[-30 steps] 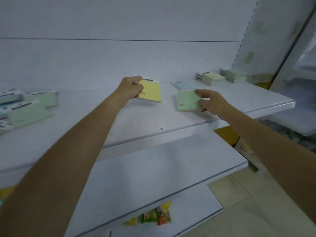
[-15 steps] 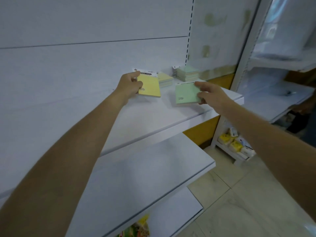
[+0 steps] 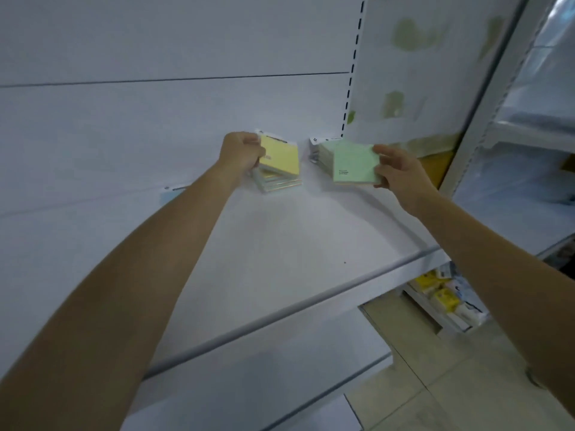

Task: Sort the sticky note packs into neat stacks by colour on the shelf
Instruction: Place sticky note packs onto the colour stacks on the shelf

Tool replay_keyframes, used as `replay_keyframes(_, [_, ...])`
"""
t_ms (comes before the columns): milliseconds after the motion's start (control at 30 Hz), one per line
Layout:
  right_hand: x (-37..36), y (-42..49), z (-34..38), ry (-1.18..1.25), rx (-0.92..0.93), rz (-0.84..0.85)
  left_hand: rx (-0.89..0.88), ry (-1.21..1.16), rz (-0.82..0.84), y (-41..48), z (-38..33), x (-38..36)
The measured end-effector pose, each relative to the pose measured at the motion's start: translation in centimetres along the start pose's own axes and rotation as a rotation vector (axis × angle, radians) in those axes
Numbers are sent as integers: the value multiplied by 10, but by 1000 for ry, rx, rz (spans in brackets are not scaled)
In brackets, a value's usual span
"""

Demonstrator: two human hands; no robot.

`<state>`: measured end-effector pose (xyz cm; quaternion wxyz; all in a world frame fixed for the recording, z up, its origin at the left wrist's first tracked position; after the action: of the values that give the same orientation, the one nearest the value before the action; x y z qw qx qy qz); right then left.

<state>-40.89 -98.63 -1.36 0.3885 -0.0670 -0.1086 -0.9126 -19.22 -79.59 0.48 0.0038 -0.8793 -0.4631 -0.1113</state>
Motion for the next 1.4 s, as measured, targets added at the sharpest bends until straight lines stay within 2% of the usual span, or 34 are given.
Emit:
replay_keyframes(167, [5,50,14,62,85,26,21,69,-156,7,11,4])
replay_keyframes(333, [7,88,14,100,126,64,58,118,-216,6,14,0])
replay_keyframes(567, [21,117,1,46,123,160,0,656,-258,-10,-10,-22])
replay_keyframes(767, [24,127,-4,-16,117,200,28,889,-212,-9,-1,-30])
replay_keyframes(867, [18,130,2,-124,144,214,-139,982,-295,-20,-20,-42])
replay_keyframes(933, [10,130,6,-237,164,232,-324,1008,-207,-33,-34,-66])
replay_keyframes(1000, [3,129,8,-357,180,251,-419,1058,58,-45,-31,-99])
replay_keyframes(1067, [0,128,7,-475,194,246,-392,1102,313,-56,-13,-124])
replay_keyframes(1100, [0,127,7,-524,205,226,-368,1116,389,-58,-1,-131])
replay_keyframes(1200, [-4,128,6,-664,234,185,-305,1054,441,-62,21,-136])
replay_keyframes(1400, [-18,120,0,-826,218,258,-247,1001,436,-62,27,-129])
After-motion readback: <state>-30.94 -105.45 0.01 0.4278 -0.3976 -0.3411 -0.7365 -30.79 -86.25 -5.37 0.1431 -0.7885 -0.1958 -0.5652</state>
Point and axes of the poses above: each hand's wrist, its own y-axis towards the middle knuckle, its own x-axis out of the back of the hand, z = x × y, the point moved 7 cm from there along y, towards the middle knuckle, and after that the axes turned 7 degrees about z, right-handed, at the moved point
